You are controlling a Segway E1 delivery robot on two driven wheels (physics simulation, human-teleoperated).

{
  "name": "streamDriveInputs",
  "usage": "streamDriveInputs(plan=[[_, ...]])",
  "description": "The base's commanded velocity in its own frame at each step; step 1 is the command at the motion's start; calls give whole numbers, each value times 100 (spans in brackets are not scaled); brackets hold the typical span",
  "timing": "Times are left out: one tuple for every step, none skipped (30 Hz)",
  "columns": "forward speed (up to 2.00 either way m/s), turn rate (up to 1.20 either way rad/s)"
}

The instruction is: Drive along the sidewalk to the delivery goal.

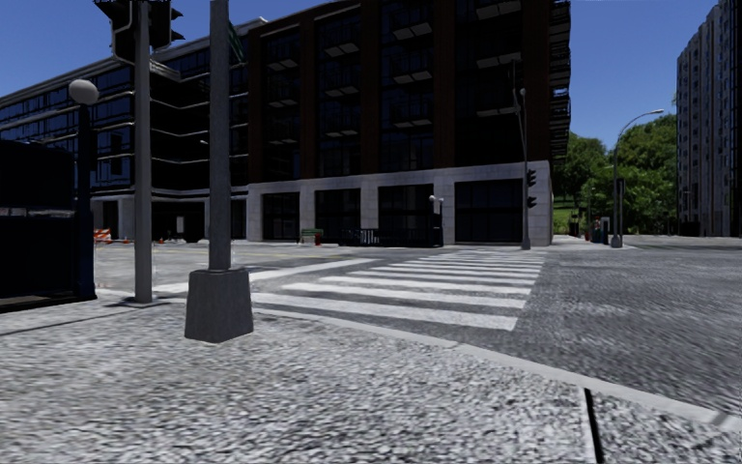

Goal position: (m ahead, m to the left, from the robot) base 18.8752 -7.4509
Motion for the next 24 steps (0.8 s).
streamDriveInputs(plan=[[200, -5], [200, 0], [200, 0], [200, 0], [200, 0], [200, 0], [200, 0], [200, 0], [200, 0], [200, 0], [200, 0], [200, 0], [200, 0], [200, -16], [200, -16], [200, -26], [200, -30], [200, -33], [200, -33], [200, -35], [200, -36], [200, -36], [200, -36], [200, -37]])
